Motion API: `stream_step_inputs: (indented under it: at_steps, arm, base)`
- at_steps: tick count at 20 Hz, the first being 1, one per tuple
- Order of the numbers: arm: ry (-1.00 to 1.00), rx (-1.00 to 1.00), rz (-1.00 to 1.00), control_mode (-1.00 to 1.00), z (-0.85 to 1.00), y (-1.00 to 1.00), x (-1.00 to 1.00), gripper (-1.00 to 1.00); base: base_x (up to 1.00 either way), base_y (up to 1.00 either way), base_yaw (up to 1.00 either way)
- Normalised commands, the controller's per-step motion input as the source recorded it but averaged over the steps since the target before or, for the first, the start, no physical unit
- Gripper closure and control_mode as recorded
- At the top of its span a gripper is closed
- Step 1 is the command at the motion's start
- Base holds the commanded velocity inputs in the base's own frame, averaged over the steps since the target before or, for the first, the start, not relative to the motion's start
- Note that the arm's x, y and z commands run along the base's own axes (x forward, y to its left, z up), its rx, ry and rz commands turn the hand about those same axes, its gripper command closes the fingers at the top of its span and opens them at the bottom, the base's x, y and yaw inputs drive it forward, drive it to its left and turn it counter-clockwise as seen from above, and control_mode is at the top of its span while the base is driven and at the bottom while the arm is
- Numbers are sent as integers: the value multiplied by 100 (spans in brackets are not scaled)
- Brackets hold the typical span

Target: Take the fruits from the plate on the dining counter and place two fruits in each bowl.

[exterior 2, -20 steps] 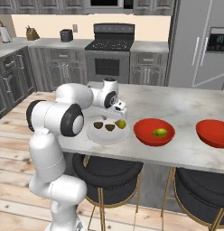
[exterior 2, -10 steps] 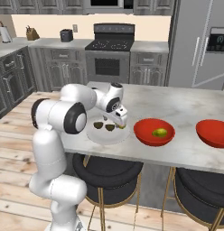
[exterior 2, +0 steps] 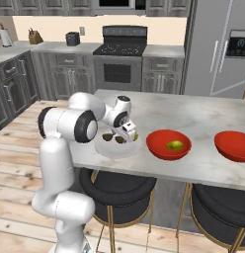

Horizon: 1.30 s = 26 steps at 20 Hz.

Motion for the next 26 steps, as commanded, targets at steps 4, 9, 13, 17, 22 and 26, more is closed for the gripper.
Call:
stream_step_inputs:
  at_steps: [4, 9, 13, 17, 22, 26]
  arm:
    - [0, 0, -4, -100, -30, 4, 27, -100]
    - [0, 0, -3, -100, -21, 0, 6, -100]
    - [0, 0, -3, -100, -10, -1, 0, -100]
    - [0, 0, -6, -100, -6, 0, 0, 100]
    - [0, 0, -12, -100, 0, 0, 0, 100]
    - [1, -2, -6, -100, 38, 0, -25, 100]
  base:
    - [0, 0, 0]
    - [0, 0, 0]
    - [0, 0, 0]
    - [0, 0, 0]
    - [0, 0, 0]
    - [0, 0, 0]
